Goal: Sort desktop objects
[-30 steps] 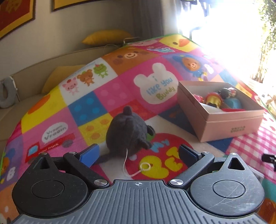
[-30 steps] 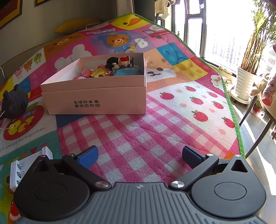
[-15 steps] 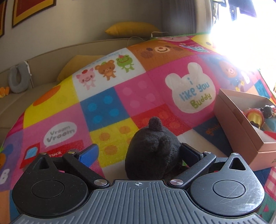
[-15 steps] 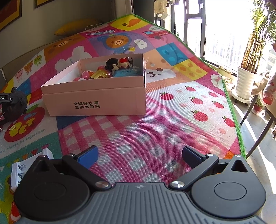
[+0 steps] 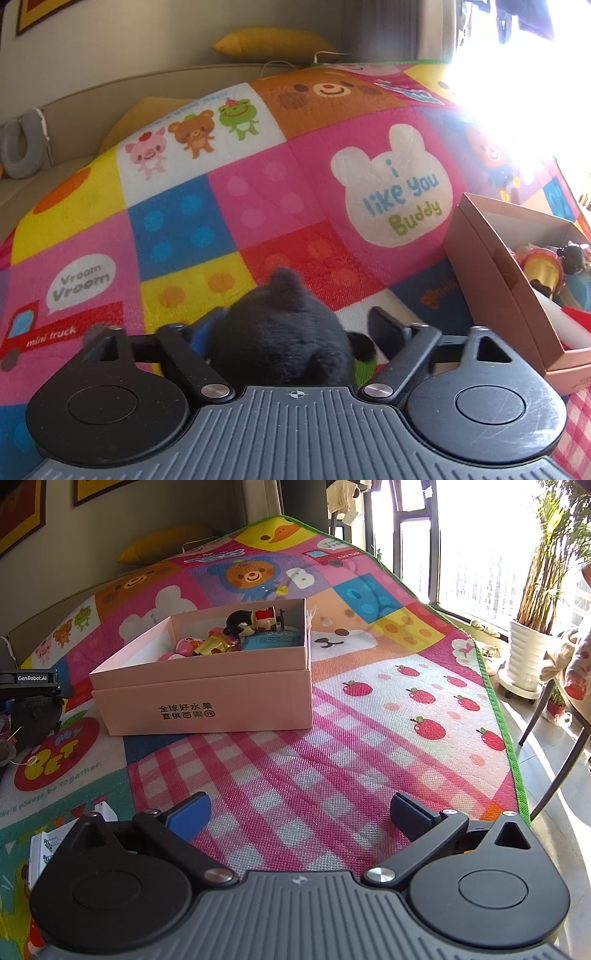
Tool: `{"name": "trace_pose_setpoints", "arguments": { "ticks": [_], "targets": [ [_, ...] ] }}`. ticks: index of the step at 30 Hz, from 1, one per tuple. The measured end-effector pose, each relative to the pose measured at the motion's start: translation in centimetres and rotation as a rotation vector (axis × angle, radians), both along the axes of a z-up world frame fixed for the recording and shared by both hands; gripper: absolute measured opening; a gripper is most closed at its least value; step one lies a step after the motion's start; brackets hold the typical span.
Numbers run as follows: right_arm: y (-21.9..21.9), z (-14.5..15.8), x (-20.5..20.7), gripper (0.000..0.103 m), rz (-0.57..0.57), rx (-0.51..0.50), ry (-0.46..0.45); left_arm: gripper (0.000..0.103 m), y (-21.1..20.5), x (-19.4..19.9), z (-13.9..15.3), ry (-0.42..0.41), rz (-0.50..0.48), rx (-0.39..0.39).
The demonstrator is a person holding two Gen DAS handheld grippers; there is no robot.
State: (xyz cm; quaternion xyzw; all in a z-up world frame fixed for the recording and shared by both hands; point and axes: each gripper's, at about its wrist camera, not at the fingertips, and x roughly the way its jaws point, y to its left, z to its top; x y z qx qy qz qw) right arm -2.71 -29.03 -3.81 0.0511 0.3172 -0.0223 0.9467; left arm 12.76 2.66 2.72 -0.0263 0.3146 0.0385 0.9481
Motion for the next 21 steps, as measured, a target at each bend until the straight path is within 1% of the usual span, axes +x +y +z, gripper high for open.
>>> {"name": "trace_pose_setpoints", "arguments": {
  "ticks": [1, 4, 7, 9, 14, 17, 21],
  "targets": [
    [0.0, 0.0, 0.0, 0.103, 0.001, 0.002, -0.002, 0.071, 0.0, 0.1, 0.1, -0.005, 0.004, 0.01],
    [-0.1, 0.0, -0.1, 0.103, 0.005, 0.005, -0.005, 0.067, 0.5, 0.0, 0.4, -0.004, 0.001, -0.014],
    [-0.1, 0.0, -0.1, 0.103, 0.009, 0.011, -0.009, 0.065, 0.7, -1.1, 0.9, -0.019, -0.021, -0.011],
    [-0.1, 0.0, -0.2, 0.103, 0.009, 0.013, -0.011, 0.064, 0.4, -2.4, 1.3, -0.041, -0.052, 0.02],
    [-0.1, 0.0, -0.2, 0.103, 0.012, 0.018, -0.014, 0.061, -1.4, -6.8, 2.4, -0.099, -0.174, 0.128],
    [-0.2, 0.0, -0.2, 0.103, 0.019, 0.027, -0.019, 0.059, -2.6, -9.3, 2.8, -0.119, -0.248, 0.161],
    [-0.1, 0.0, -0.2, 0.103, 0.017, 0.02, -0.016, 0.054, -3.4, -11.7, 3.5, -0.12, -0.306, 0.114]
  ]
}}
